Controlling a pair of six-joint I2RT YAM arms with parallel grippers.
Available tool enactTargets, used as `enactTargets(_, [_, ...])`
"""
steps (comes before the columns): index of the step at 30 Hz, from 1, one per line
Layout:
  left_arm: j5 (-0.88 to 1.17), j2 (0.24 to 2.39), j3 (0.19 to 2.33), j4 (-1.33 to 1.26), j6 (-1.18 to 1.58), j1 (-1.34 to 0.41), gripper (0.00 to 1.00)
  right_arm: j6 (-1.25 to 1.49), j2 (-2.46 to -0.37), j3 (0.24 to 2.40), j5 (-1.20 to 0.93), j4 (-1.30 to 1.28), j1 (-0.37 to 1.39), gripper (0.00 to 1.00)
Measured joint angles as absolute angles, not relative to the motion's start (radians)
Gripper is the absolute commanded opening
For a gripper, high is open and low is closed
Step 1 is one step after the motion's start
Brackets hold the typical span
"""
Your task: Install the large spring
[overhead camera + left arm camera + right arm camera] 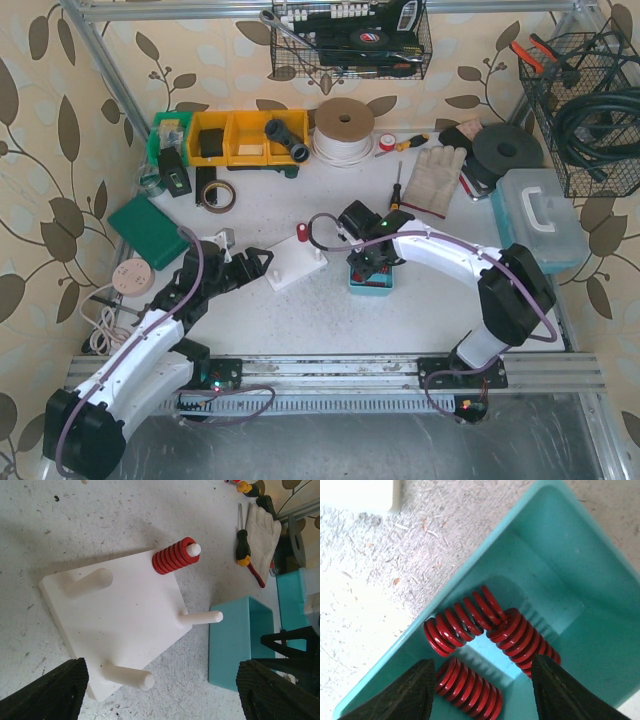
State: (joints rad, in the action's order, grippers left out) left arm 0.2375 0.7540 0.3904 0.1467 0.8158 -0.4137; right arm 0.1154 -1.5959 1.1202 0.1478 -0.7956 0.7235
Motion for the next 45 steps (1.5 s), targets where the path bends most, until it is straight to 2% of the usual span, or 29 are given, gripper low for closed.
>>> enactTargets(13, [0.242,0.756,0.390,0.137,0.816,-0.414,0.84,-0.013,-1.629,1.120,0.146,-0.802,0.690,0.55])
enactTargets(45, [0.240,0.806,0.412,0.132,0.812,-0.414,0.84,0.050,-1.672,1.085,0.176,-0.804,0.681,0.58])
